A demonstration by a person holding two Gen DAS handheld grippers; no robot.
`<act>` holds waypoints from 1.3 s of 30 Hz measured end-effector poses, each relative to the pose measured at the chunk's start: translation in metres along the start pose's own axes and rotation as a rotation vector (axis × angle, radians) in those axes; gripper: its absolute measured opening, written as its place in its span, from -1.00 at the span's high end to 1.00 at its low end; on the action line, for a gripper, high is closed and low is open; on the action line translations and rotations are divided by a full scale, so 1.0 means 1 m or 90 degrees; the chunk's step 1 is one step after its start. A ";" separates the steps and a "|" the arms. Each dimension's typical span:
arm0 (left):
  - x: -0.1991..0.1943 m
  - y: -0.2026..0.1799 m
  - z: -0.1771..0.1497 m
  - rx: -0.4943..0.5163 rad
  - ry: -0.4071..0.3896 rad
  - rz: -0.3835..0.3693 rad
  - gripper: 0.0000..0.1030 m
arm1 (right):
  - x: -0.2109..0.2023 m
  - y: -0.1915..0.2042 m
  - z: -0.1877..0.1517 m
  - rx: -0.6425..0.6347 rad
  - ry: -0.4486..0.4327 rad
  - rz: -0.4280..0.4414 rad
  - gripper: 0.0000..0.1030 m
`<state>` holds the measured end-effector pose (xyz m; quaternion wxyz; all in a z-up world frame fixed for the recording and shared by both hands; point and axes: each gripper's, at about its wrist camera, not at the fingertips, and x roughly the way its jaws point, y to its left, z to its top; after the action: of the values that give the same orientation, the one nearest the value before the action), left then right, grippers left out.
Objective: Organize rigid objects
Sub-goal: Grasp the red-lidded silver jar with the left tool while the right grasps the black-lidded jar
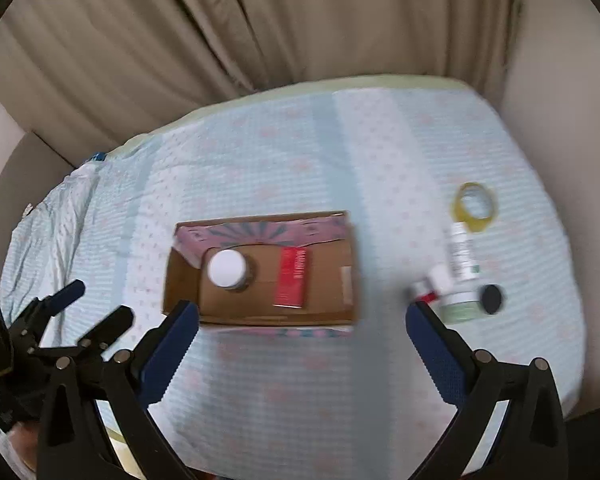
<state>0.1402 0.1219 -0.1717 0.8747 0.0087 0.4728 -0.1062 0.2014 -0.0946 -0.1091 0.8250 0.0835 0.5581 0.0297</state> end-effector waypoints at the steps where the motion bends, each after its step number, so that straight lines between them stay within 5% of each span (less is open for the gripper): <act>1: -0.004 -0.008 0.000 0.004 -0.003 0.001 -1.00 | -0.008 -0.007 -0.002 -0.003 -0.006 -0.010 -1.00; 7: -0.018 -0.075 0.000 0.019 -0.027 -0.015 -1.00 | -0.047 -0.071 -0.015 -0.011 -0.032 -0.058 -1.00; 20: 0.034 -0.217 -0.004 -0.018 0.010 0.011 -1.00 | -0.051 -0.211 -0.020 -0.129 -0.023 -0.006 -1.00; 31: 0.123 -0.269 0.013 0.113 0.092 0.019 -1.00 | 0.000 -0.268 -0.014 -0.186 0.019 -0.019 -1.00; 39: 0.236 -0.296 0.006 0.265 0.216 -0.001 -0.99 | 0.074 -0.290 -0.020 -0.233 0.099 -0.042 -1.00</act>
<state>0.2127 -0.2097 -0.3386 0.7623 0.2061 0.5805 -0.1988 0.1978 -0.3676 -0.2339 0.7814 -0.0887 0.6079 0.1097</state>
